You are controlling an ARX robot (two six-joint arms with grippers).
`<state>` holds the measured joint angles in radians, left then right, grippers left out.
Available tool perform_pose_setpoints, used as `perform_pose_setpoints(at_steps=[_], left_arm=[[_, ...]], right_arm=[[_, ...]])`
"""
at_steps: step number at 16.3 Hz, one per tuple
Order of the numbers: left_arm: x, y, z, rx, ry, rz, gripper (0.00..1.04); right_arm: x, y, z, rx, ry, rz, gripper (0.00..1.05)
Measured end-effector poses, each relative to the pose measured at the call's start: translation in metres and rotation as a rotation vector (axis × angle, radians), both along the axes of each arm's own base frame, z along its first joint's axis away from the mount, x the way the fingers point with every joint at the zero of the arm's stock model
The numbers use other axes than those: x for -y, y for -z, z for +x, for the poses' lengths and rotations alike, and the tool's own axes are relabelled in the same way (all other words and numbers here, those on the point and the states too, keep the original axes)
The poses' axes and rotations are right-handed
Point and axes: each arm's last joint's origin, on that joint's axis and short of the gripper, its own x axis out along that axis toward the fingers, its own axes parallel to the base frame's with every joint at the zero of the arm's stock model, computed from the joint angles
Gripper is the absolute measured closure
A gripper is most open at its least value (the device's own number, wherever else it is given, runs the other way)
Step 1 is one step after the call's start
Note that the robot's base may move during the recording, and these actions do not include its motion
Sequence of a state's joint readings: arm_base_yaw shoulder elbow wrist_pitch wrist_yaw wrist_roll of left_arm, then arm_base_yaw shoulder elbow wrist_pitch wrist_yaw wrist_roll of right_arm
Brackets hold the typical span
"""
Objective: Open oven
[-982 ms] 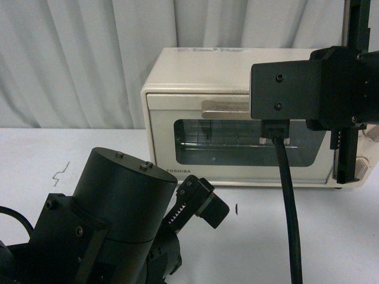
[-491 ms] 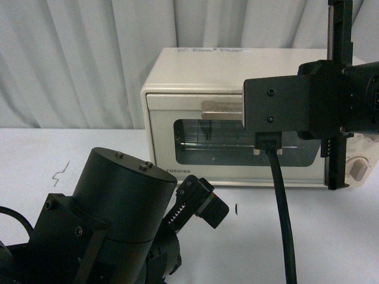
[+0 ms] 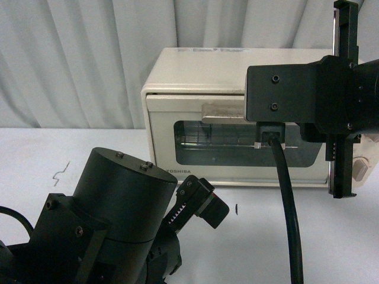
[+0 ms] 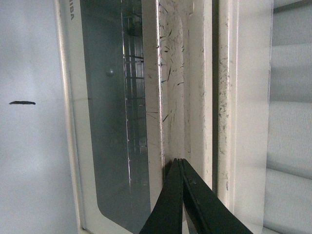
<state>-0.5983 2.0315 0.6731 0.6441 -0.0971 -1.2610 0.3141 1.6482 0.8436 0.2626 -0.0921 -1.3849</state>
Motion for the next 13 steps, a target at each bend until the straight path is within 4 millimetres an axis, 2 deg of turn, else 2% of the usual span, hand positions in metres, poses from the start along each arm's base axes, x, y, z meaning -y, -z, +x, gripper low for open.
perform_pose_setpoints(at_steps=[7,13], left_arm=[[0.0,0.0,0.0,0.0,0.0,0.0,0.07],[0.0,0.0,0.0,-0.001,0.0,0.0,0.07]], right_arm=[[0.008,0.0,-0.004,-0.079,0.045,0.058,1.03],[0.013,0.001,-0.023,-0.255,0.047,0.123,1.03]])
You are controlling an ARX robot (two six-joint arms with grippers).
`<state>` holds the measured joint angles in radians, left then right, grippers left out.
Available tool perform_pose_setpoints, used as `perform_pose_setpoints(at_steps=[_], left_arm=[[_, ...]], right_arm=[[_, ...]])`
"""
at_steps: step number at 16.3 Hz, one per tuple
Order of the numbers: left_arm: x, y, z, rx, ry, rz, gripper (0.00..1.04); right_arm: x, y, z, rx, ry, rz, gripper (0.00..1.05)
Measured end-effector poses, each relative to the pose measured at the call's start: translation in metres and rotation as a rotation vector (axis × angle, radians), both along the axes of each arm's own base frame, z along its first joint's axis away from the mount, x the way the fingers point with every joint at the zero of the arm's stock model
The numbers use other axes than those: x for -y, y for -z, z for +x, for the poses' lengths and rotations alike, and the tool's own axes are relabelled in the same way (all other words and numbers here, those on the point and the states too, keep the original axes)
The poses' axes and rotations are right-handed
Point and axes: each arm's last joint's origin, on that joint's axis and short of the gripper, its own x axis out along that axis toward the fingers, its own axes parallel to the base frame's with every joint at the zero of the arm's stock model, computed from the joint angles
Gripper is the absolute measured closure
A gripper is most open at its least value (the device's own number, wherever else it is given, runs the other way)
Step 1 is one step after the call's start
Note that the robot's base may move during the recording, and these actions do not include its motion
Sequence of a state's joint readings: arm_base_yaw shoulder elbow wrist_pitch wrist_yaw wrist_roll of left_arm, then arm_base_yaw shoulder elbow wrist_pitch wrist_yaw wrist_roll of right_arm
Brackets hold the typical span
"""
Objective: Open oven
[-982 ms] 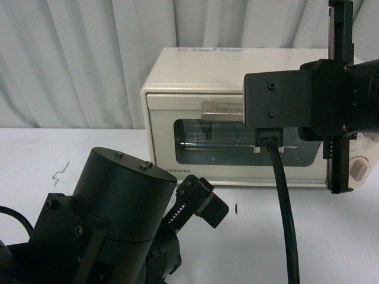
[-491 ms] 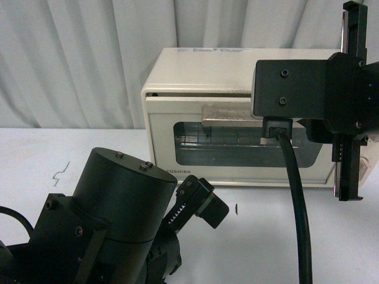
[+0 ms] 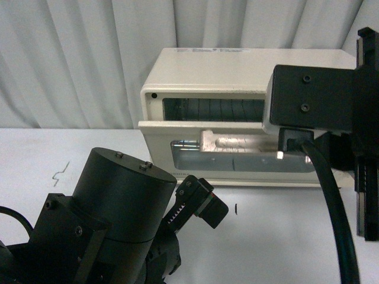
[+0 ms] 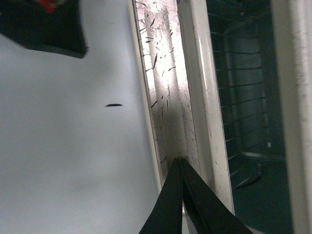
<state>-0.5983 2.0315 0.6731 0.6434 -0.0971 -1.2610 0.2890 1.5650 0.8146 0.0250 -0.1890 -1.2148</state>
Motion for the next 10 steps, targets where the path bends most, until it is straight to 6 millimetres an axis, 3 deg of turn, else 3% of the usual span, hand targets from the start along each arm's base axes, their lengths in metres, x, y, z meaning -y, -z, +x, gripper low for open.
perform_pose_setpoints(at_steps=[6,9,10], left_arm=[[0.0,0.0,0.0,0.0,-0.001,0.0,0.07],[0.0,0.0,0.0,0.0,0.0,0.0,0.07],[0.0,0.0,0.0,0.0,0.0,0.0,0.07]], right_arm=[[-0.003,-0.003,-0.023,-0.196,-0.029,0.041,1.03],[0.001,-0.026,-0.019,-0.127,-0.015,0.086,1.02],[0.004,-0.034,-0.019,-0.115,-0.006,0.099,0.92]])
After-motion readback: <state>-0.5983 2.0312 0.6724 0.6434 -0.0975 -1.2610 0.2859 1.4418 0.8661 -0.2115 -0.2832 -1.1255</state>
